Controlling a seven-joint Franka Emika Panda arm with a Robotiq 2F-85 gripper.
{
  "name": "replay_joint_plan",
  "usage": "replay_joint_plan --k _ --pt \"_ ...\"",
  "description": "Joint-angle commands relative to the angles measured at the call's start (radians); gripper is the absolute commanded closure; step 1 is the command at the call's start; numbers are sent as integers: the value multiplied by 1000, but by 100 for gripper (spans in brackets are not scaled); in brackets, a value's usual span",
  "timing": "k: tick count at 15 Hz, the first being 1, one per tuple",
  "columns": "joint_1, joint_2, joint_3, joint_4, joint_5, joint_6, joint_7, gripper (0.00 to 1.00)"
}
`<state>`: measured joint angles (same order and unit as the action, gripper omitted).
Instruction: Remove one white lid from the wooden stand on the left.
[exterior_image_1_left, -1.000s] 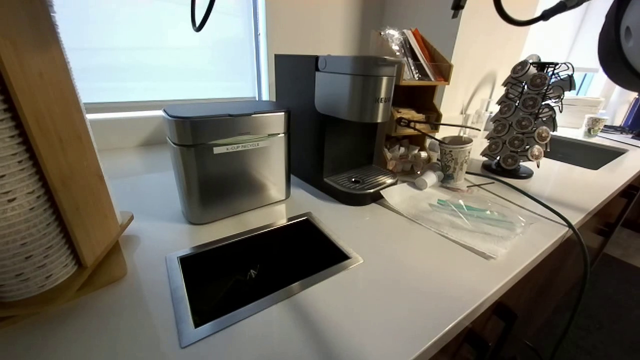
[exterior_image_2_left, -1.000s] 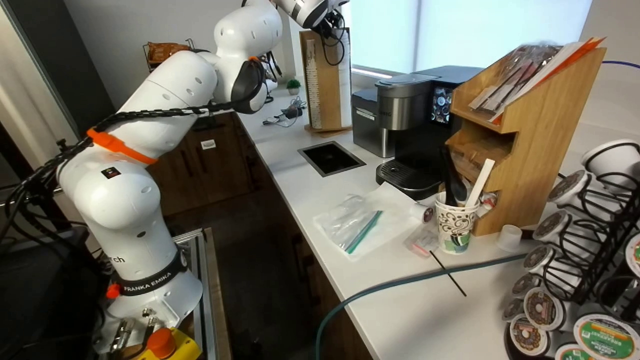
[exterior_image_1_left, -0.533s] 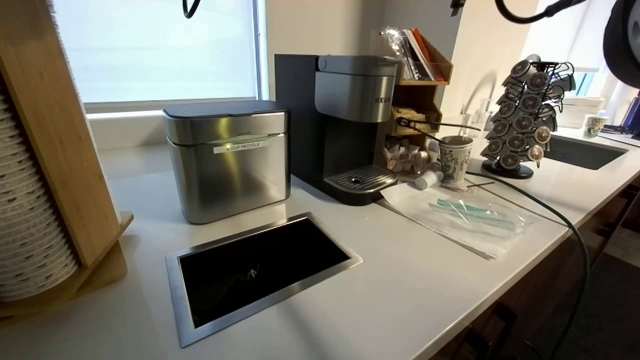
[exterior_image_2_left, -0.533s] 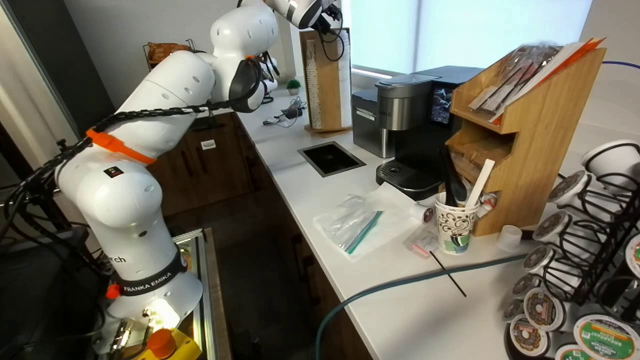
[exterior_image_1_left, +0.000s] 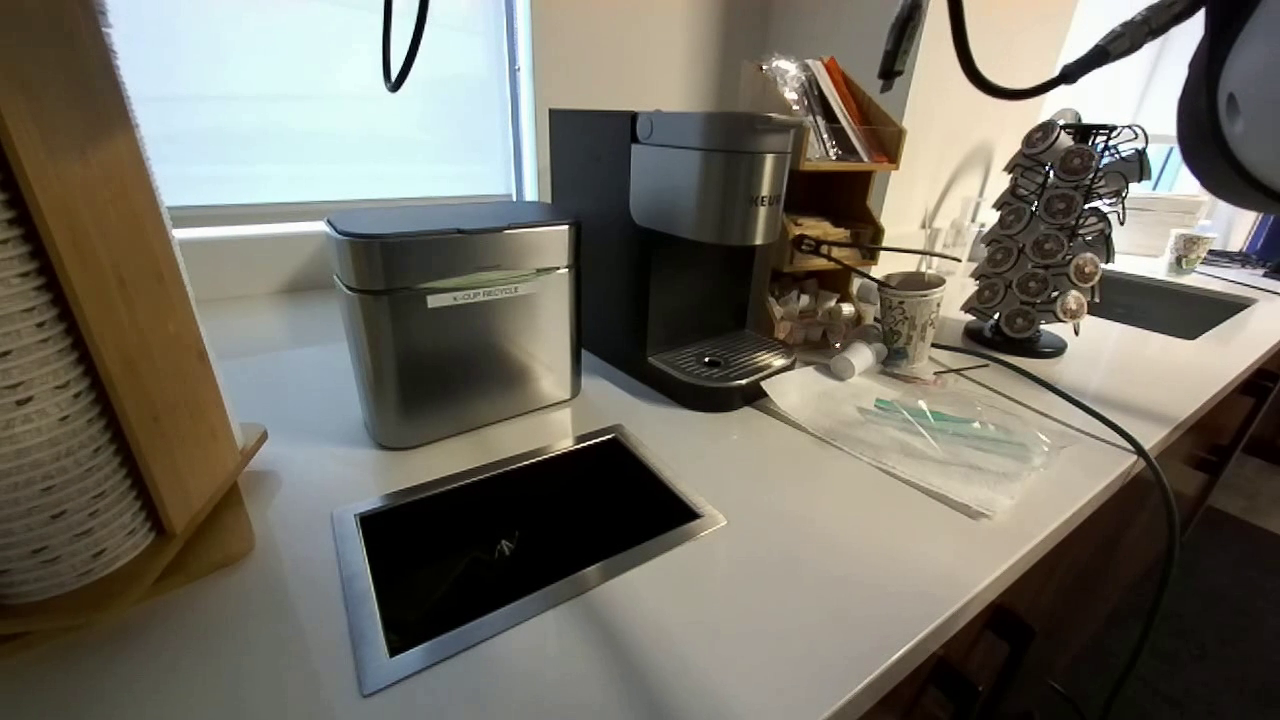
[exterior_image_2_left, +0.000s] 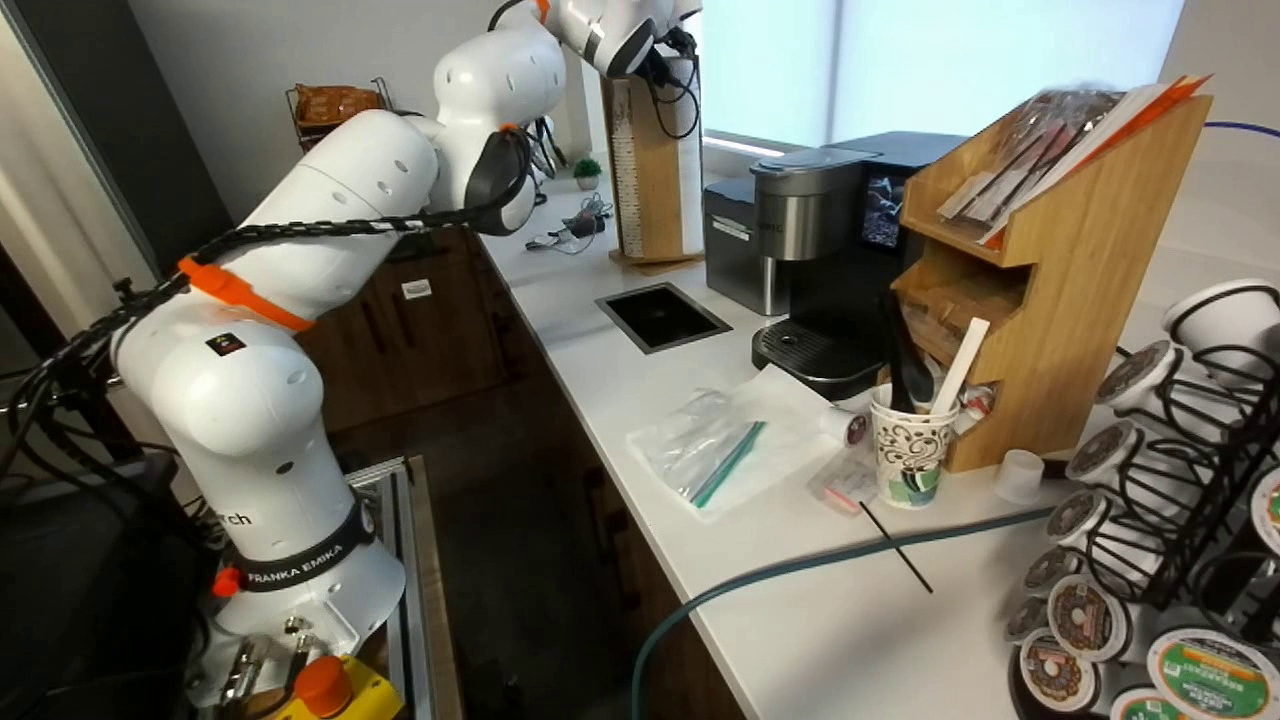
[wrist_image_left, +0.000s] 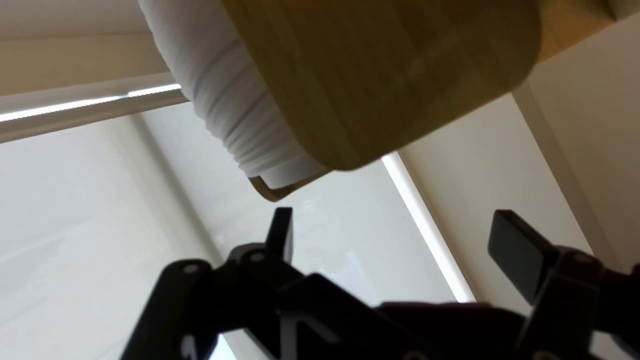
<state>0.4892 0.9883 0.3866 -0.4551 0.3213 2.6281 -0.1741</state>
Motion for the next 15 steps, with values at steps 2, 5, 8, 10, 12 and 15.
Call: replay_joint_plan --k 2,5,8,10,12,15 --pt "-18 36 39 21 7 -54 -25 0" --pt "-35 43 89 19 35 -140 -59 0" --pt "-52 42 126 16 58 -235 -107 0" --pt "-68 32 139 1 72 -276 -123 0" --pt "-76 19 127 -9 73 -326 -90 0" --pt "-77 5 113 -17 71 -374 -66 0"
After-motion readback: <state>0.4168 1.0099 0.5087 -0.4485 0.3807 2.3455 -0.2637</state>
